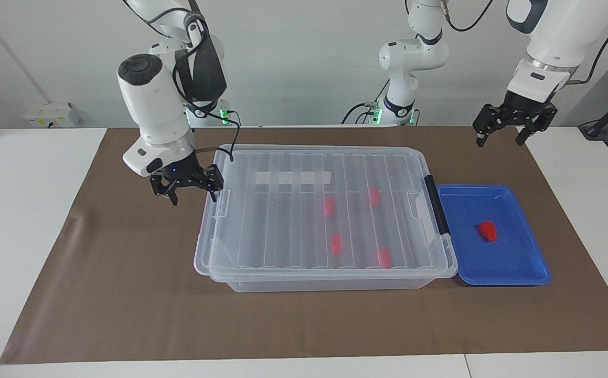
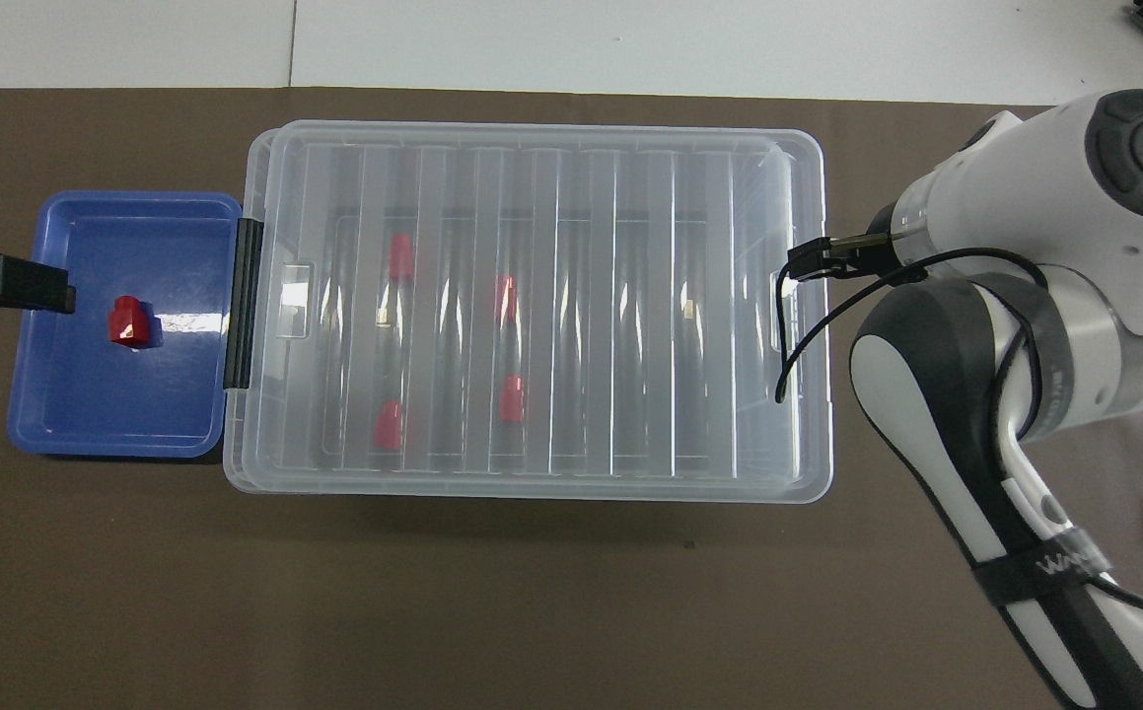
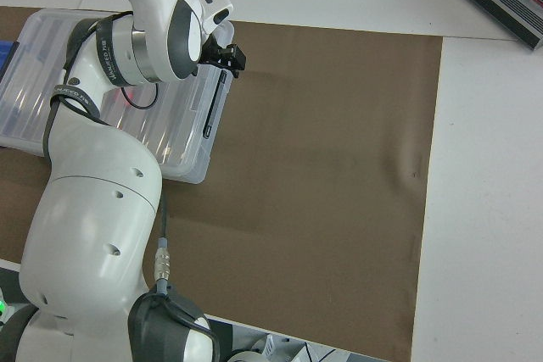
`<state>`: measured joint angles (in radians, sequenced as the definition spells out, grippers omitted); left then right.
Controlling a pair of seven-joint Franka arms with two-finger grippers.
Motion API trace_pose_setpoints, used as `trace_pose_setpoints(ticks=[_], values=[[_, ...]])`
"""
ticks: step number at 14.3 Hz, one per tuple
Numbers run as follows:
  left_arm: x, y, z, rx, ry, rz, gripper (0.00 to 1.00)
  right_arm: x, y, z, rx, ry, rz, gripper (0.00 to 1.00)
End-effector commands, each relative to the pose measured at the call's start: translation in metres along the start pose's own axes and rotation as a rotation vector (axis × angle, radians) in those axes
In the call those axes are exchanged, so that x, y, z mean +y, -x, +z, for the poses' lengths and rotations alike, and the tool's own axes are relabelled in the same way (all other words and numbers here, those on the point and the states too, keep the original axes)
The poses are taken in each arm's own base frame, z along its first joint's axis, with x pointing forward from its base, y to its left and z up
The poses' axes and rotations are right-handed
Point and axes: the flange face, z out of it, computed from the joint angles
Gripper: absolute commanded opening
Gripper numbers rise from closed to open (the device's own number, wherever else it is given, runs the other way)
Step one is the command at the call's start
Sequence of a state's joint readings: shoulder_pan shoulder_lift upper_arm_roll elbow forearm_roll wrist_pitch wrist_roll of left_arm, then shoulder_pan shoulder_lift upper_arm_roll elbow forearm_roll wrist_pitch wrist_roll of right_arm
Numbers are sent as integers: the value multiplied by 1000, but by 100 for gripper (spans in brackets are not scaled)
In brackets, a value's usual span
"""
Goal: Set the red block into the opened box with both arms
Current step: 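Grasp the clear lid's edge with the right gripper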
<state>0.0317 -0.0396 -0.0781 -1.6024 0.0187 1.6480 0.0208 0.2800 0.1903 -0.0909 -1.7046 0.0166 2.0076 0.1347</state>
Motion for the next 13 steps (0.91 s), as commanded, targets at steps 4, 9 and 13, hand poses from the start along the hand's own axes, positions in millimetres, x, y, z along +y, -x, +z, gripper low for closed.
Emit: trace_pose_setpoints(ticks=[4, 9, 13], values=[[0, 8, -3, -10, 4, -14, 100, 14, -4, 32, 12, 11, 20, 100], [0, 8, -3, -10, 4, -14, 100, 32, -5, 34, 7, 55, 5, 100], [0, 7, -3, -9, 3, -14, 100, 46, -5, 35, -1, 116, -18, 100]])
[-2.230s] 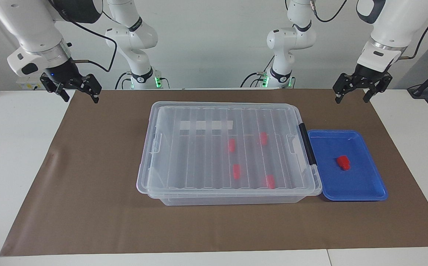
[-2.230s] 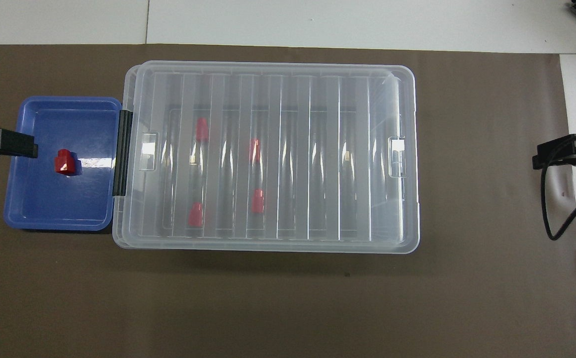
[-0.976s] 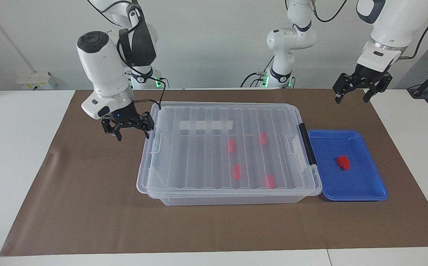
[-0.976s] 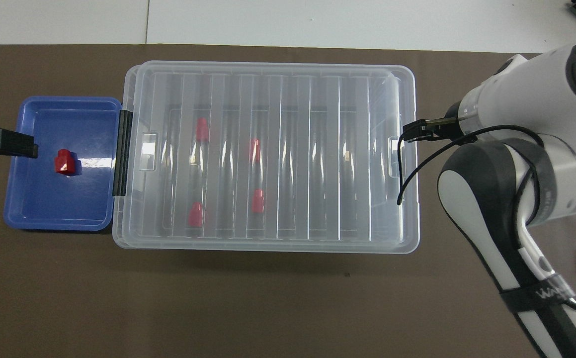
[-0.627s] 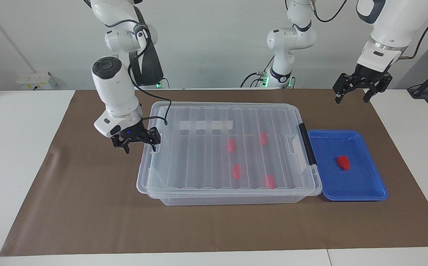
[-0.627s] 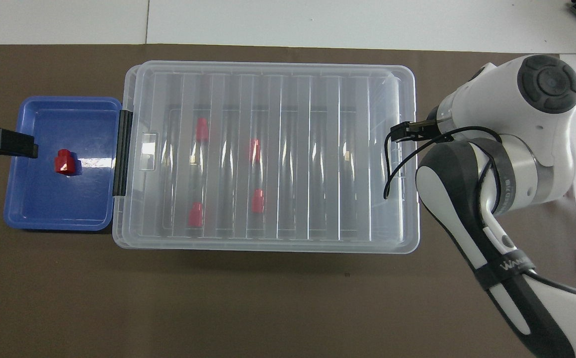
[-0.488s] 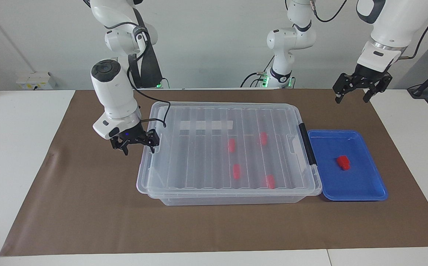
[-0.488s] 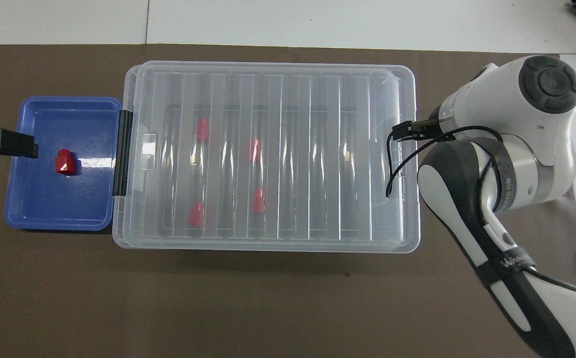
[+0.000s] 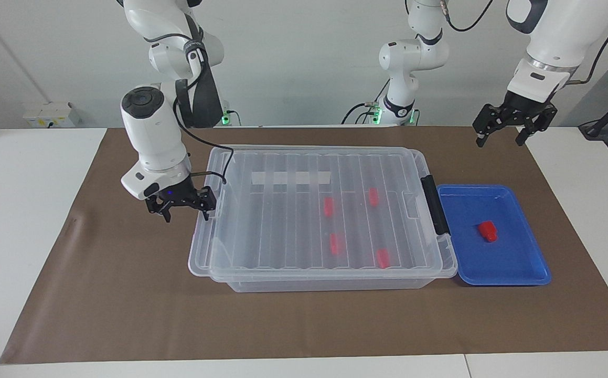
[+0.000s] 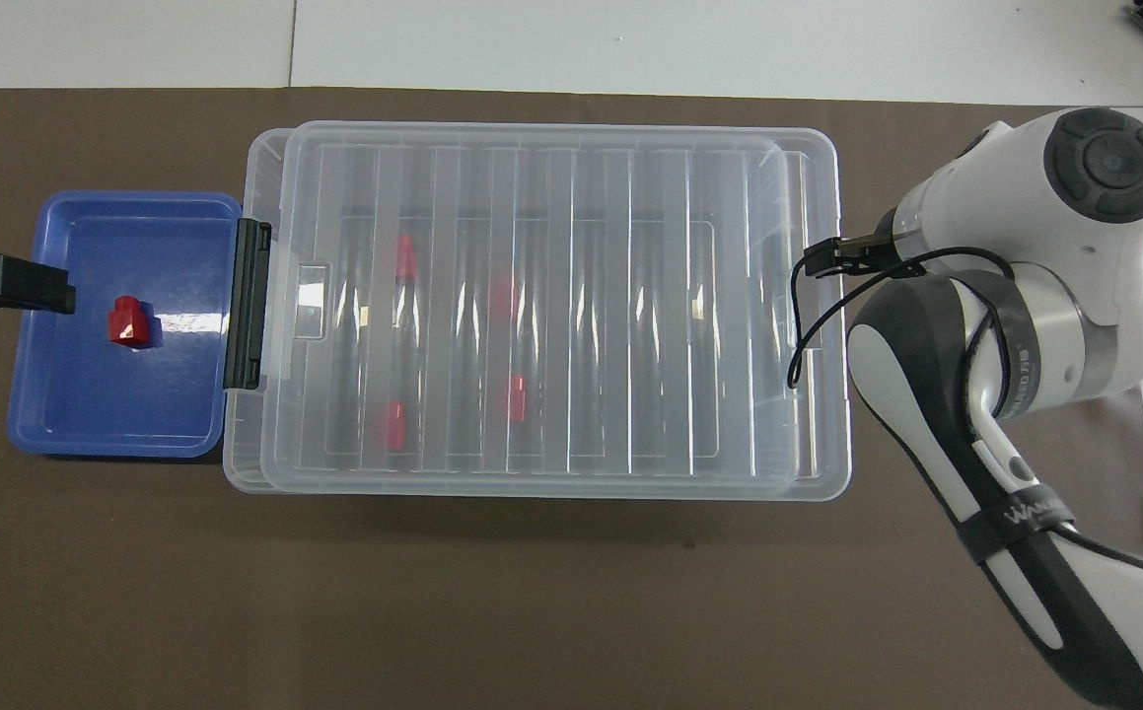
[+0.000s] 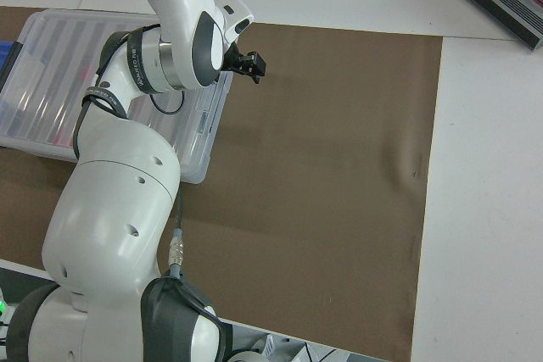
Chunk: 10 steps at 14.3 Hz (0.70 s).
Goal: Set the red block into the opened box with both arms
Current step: 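Grasp the clear lid's edge with the right gripper, then slide the clear lid away from the left gripper with the right gripper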
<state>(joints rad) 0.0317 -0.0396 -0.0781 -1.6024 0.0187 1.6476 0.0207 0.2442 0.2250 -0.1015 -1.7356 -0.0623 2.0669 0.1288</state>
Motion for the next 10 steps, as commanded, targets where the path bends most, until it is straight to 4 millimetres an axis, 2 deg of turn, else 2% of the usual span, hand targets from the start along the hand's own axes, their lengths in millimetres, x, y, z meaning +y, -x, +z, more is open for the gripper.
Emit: trace_pose_setpoints(ticks=[1, 3, 6, 10], values=[[0, 7, -3, -8, 3, -14, 100, 15, 1, 5, -4, 41, -20, 100], [0, 7, -3, -8, 3, -14, 100, 30, -1, 3, -2, 64, -10, 100], [0, 7, -3, -8, 3, -14, 100, 40, 0, 2, -21, 75, 0, 100], [0, 7, -3, -8, 3, -14, 100, 68, 2, -4, -44, 118, 22, 100]])
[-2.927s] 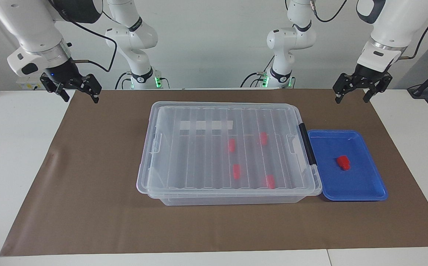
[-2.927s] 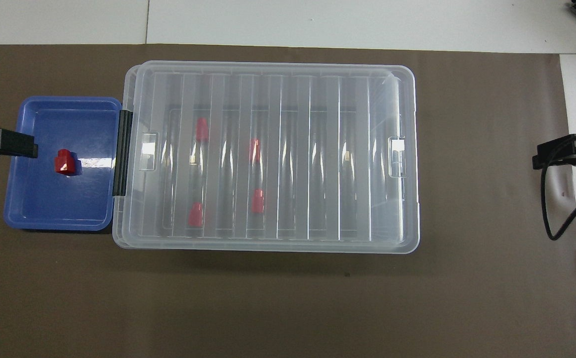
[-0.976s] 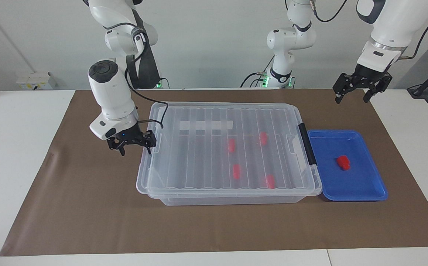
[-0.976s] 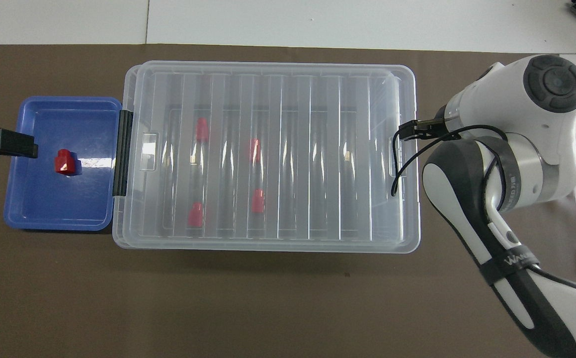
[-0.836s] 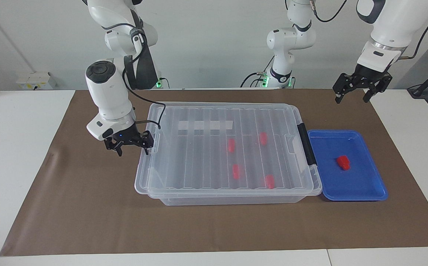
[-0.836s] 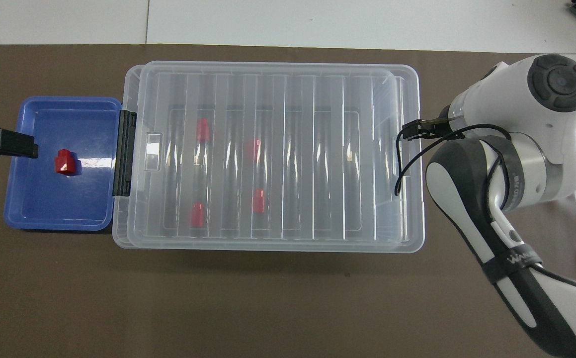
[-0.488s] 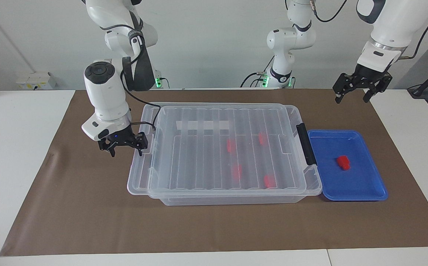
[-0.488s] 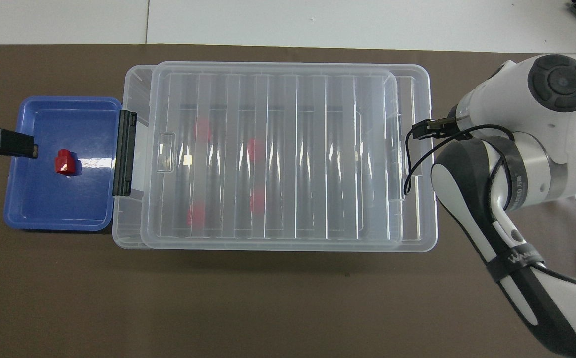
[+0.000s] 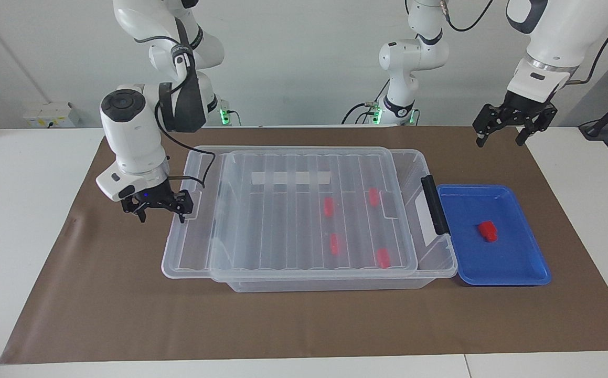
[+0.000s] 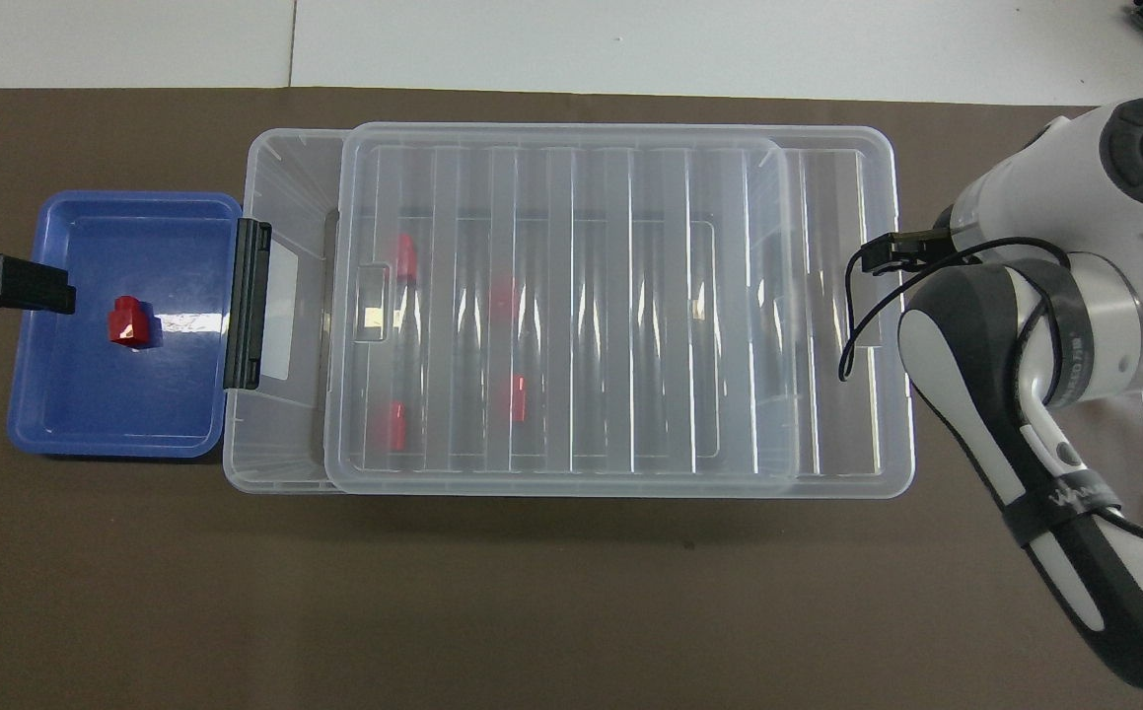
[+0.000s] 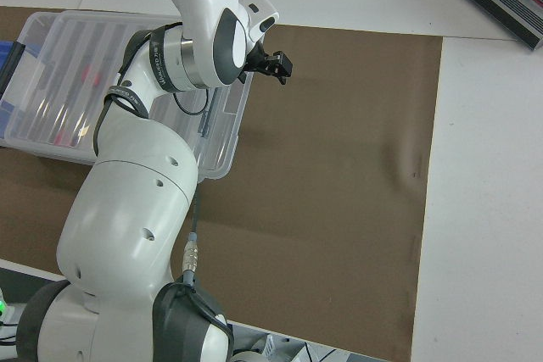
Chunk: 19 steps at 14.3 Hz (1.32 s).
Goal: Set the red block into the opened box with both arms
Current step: 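Slide the clear lid away from the left gripper with the right gripper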
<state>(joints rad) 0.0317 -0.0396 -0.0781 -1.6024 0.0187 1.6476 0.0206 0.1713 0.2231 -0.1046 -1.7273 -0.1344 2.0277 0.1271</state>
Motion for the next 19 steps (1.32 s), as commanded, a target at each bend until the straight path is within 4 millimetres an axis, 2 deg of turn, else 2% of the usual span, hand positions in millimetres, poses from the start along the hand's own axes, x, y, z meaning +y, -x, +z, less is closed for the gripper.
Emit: trace_pose_setpoints(ticks=[1, 12, 19], values=[[0, 7, -2, -10, 4, -14, 100, 20, 3, -4, -21, 50, -16, 100], [0, 7, -2, -10, 4, -14, 100, 67, 7, -5, -66, 125, -14, 100], [0, 8, -3, -8, 3, -14, 100, 83, 9, -6, -70, 162, -10, 100]])
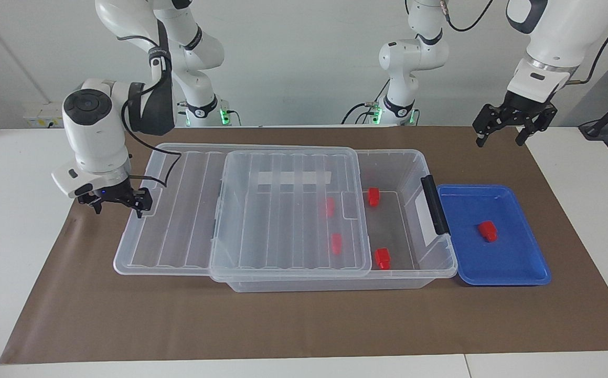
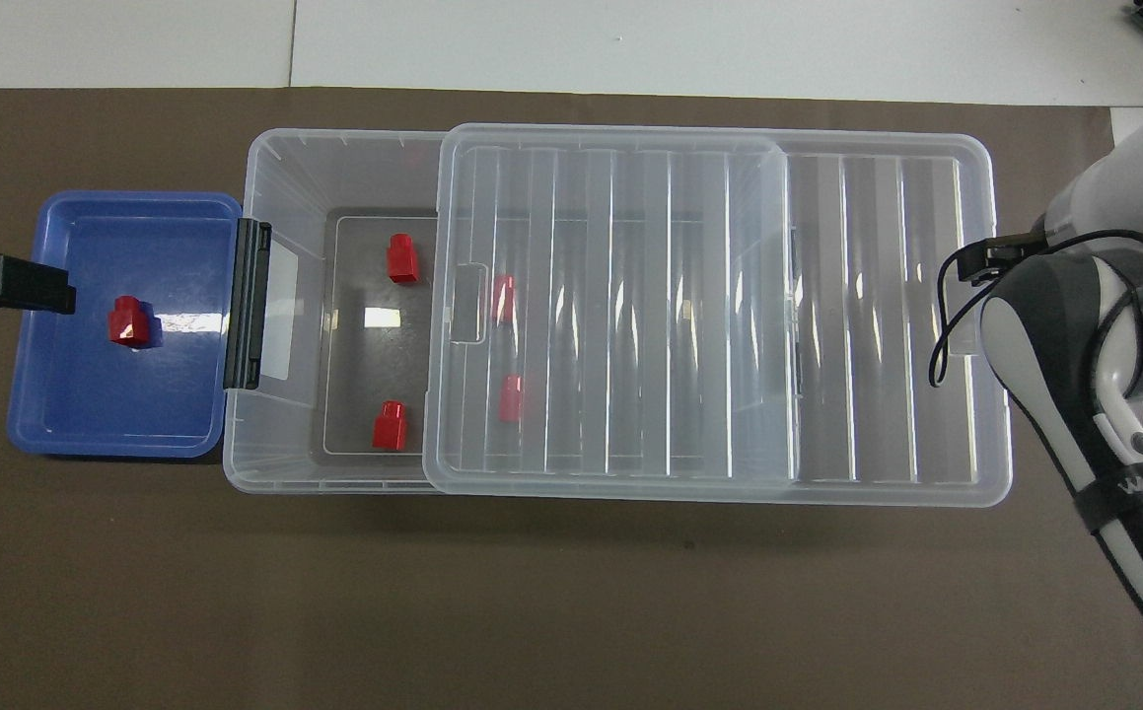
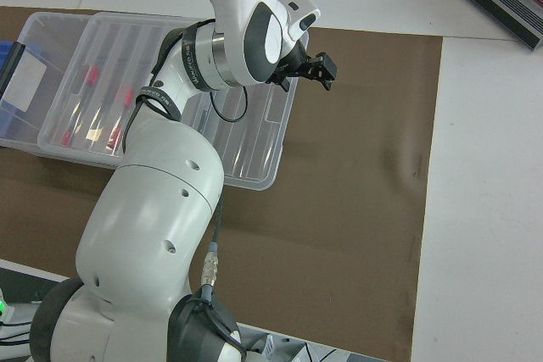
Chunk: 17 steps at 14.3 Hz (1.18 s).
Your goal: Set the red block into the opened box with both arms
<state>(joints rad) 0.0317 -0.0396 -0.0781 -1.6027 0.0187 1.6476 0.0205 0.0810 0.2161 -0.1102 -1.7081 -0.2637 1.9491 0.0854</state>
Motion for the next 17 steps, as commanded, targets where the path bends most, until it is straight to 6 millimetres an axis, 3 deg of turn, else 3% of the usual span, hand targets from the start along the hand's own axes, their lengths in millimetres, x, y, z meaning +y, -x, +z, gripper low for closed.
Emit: trace_pose_setpoints(ticks=[1, 10, 15, 17], values=[[0, 8, -2, -9, 3, -12, 100, 15, 5, -4, -14, 39, -16, 100], [0, 9, -2, -9, 3, -14, 100, 19, 8, -10, -13, 65, -22, 100], [0, 8, 2, -6, 3, -7, 100, 18, 12, -33, -1, 45, -9, 100], [-10, 9, 3, 11, -1, -18, 100, 18, 14, -42, 5, 38, -7, 100]])
